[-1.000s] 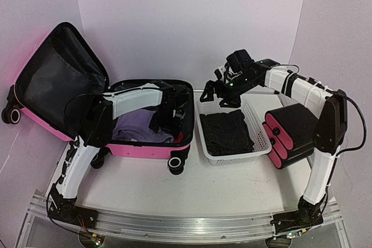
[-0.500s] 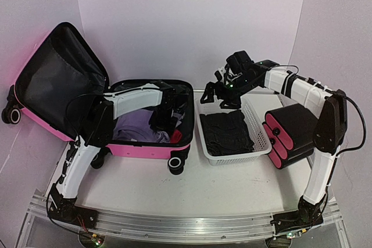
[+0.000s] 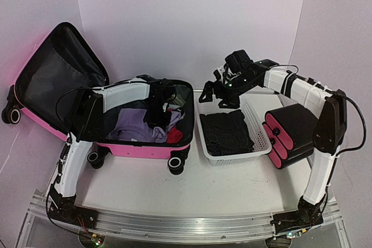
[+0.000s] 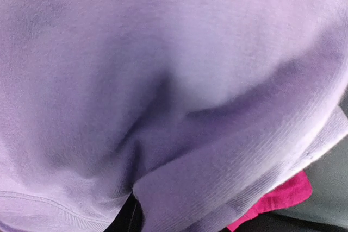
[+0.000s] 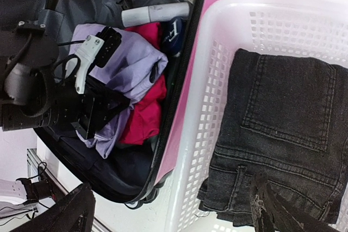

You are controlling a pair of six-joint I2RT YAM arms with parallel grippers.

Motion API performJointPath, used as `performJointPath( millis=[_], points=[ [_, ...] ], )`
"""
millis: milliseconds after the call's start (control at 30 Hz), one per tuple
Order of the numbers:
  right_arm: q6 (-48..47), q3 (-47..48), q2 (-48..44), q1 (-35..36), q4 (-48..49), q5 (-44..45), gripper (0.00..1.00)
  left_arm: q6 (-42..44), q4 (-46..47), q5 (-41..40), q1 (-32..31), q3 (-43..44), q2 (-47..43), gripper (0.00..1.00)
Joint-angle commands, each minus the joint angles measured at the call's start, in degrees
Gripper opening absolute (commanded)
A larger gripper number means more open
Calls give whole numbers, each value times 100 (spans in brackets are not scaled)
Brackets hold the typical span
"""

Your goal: Open, take out, and arrange the luggage

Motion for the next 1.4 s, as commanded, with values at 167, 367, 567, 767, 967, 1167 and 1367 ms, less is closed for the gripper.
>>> performJointPath(
  millis=[167, 367, 567, 767, 967, 1167, 1367],
  points=[
    [1426, 1334, 776, 323, 800, -270, 97, -218, 1452, 1106, 427, -1389, -1044, 26],
    [3128, 2403, 1875, 602, 969, -173, 86, -131, 2064, 1427, 554, -1850, -1295, 26],
    [4171, 2839, 2526, 903, 982, 459, 86, -50, 2578, 1665, 749, -2141, -1404, 24],
    [4609, 3303, 3022, 1137, 846, 1129, 87, 106, 3086, 1826, 805, -2327, -1531, 23],
    [4862, 3579, 3541, 1209, 650, 1517, 85, 423, 3528, 1834, 874, -2638, -1699, 24],
    [4951, 3761, 3779, 1245, 593, 1946, 86, 700, 4115, 1823, 946, -3175, -2065, 24],
    [4857, 4048, 4084, 1315, 501, 2032, 88, 579, 4385, 1975, 948, -3306, -2084, 24]
  ],
)
